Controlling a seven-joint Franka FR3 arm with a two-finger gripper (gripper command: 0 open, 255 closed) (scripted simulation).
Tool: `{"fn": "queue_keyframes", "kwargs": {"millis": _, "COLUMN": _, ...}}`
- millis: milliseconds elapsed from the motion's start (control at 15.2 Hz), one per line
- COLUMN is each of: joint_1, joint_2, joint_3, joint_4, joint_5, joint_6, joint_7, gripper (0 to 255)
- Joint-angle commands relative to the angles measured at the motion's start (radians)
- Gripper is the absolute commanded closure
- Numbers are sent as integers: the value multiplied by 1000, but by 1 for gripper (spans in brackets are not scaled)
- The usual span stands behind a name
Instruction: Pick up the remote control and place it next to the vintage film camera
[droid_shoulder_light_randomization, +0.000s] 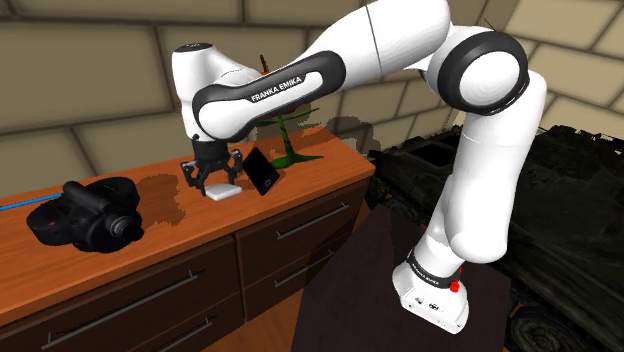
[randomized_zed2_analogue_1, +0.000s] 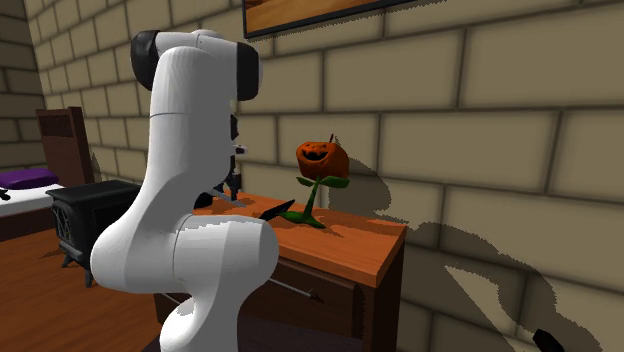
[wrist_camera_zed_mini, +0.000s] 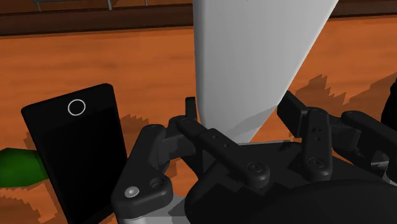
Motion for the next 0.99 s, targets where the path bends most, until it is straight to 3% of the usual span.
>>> {"fn": "queue_keyframes", "kwargs": {"millis": 0, "joint_1": 1, "joint_2": 9, "joint_3": -1, "joint_4": -18, "joint_5": -3, "joint_6": 27, "joint_7": 3, "gripper": 255}}
{"fn": "queue_keyframes", "kwargs": {"millis": 924, "joint_1": 6, "joint_2": 84, "joint_3": -8, "joint_4": -81, "joint_5": -26, "joint_6": 164, "joint_7": 17, "gripper": 255}}
